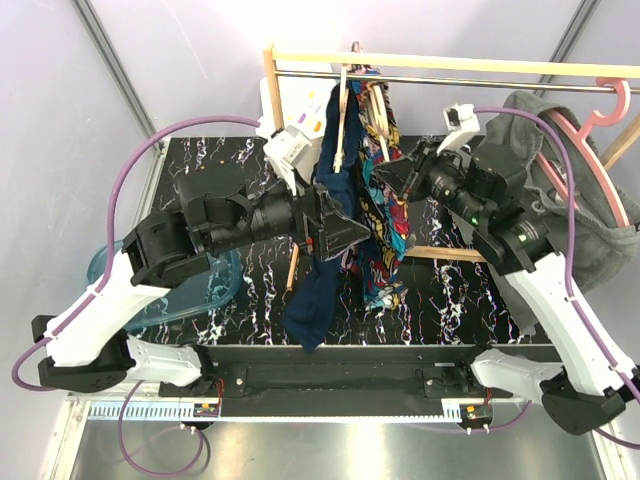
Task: Remove the shorts from the hanger
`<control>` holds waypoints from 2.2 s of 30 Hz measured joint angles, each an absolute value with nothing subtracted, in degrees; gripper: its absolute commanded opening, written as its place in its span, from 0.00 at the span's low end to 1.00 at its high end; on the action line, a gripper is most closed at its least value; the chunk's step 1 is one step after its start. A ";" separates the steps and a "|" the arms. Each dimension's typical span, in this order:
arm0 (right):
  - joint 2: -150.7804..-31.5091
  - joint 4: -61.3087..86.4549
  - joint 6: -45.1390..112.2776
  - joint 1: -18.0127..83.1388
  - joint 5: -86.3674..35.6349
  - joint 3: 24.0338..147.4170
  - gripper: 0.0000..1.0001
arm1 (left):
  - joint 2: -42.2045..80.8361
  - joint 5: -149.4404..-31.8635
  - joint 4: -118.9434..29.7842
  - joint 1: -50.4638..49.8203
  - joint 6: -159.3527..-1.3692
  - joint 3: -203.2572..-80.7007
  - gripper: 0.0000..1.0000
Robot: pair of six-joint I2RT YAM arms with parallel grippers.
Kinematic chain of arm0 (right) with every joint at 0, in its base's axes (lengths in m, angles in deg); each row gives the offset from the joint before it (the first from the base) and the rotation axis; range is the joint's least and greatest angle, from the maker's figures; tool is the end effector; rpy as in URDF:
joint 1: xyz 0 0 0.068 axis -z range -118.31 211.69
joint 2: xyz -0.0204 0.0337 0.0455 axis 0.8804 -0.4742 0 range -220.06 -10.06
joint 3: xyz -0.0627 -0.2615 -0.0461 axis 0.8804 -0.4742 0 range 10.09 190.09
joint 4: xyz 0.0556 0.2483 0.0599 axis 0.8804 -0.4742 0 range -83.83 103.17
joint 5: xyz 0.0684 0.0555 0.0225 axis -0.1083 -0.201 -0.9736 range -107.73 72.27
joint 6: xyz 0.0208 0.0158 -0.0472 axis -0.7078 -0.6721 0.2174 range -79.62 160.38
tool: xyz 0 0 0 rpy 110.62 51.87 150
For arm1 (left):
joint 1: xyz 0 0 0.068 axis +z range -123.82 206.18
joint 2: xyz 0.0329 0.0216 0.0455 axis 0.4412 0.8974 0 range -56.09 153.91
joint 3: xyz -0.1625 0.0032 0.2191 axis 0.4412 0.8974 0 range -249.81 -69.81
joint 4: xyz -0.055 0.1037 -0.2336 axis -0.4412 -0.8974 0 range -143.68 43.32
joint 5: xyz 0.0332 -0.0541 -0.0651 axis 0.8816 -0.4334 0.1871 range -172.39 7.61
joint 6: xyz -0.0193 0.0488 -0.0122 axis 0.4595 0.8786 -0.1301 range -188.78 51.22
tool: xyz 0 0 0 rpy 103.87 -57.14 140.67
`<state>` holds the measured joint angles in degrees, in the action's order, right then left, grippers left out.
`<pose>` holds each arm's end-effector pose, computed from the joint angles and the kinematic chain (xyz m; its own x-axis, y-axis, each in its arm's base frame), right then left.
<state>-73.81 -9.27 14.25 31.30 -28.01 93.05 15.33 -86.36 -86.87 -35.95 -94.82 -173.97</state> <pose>0.1897 0.1187 0.4814 -0.3306 0.3087 -0.8919 -0.5635 0.6936 0.4489 0.0998 -0.1940 0.5325 -0.4556 -0.0751 -0.8870 0.7946 0.4148 -0.4433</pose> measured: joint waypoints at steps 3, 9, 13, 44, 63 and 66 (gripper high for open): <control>-71.58 -13.64 11.70 31.28 -25.58 93.16 0.00 | 16.22 -87.71 -86.98 -35.95 -95.35 -174.58 0.87; -65.96 -26.32 3.76 31.25 -15.16 95.34 0.00 | 24.46 -86.25 -88.18 -41.09 -92.79 -182.71 0.85; -66.95 -37.29 -3.78 31.25 -8.03 102.67 0.00 | 30.12 -80.98 -89.82 -47.12 -88.18 -186.78 0.86; -74.29 -54.97 -21.20 31.56 -5.23 110.88 0.27 | 40.68 -70.97 -95.06 -45.48 -84.53 -191.37 0.00; -74.27 -53.57 -12.48 31.32 -4.86 117.27 0.77 | 33.69 -73.20 -94.63 -44.37 -87.87 -183.54 0.00; -77.74 -54.31 -6.68 31.32 -3.57 122.23 0.77 | 32.66 -73.18 -94.69 -44.37 -88.14 -182.82 0.00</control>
<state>-77.74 -54.31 -6.69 31.32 -3.57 122.23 32.66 -73.18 -94.69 -44.37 -88.14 -182.82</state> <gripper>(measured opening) 0.770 0.068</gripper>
